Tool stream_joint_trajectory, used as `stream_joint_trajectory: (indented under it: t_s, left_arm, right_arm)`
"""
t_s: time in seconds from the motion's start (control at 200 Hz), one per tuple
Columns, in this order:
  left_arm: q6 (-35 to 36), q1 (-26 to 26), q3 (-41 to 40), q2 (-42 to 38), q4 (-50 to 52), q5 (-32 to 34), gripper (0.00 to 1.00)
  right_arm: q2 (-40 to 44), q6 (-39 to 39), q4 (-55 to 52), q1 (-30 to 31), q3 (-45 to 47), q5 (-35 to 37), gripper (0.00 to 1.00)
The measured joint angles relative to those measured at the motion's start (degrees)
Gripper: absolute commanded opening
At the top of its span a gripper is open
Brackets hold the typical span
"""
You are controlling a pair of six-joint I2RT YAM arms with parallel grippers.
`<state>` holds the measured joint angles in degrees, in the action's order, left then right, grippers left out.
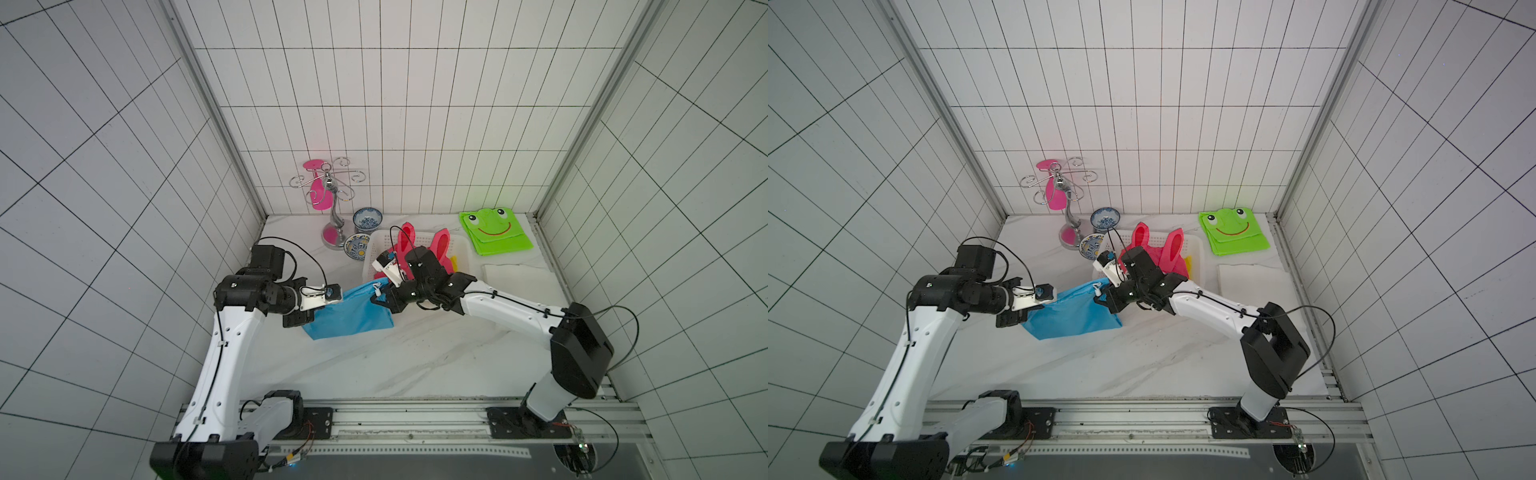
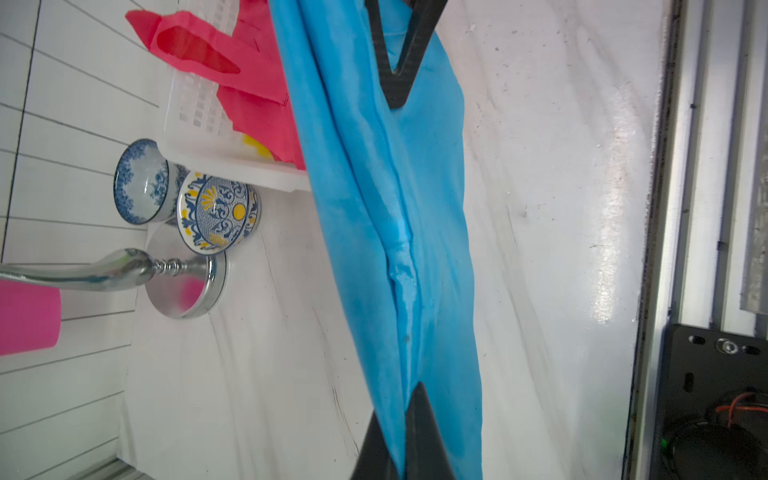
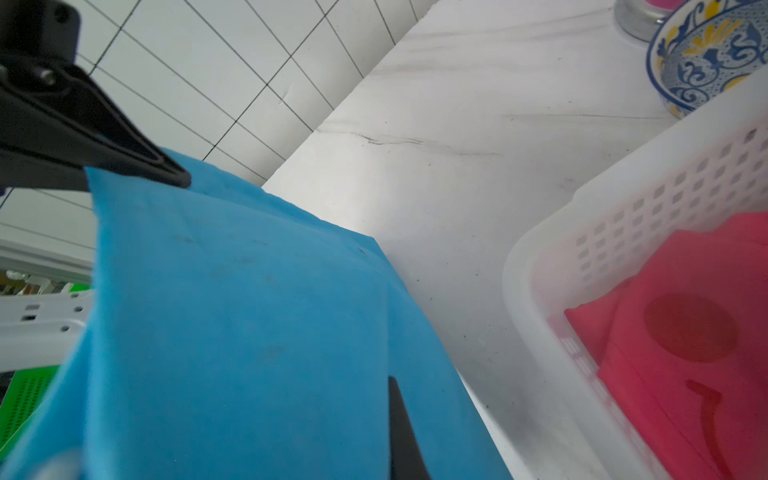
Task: Put the folded raincoat in the basket
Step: Pick up the raincoat from the center of the board.
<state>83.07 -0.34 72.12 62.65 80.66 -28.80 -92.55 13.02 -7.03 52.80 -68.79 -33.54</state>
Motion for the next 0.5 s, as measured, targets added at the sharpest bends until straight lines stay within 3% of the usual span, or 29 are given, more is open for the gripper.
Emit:
stream_joint_trajectory:
  t_s: [0.26, 0.5]
  left_arm:
    - [1.25, -1.86, 5.33, 5.51, 3.28, -11.3, 0.0]
    - [-14.53, -12.07, 10.4, 13.51, -8.35, -12.96, 0.0]
  right_arm:
    - [7.87, -4.66, -6.4, -5.77, 2.51, -9.11, 0.0]
    - [9.77, -7.1, -16.59, -14.82, 2.38, -10.29, 0.0]
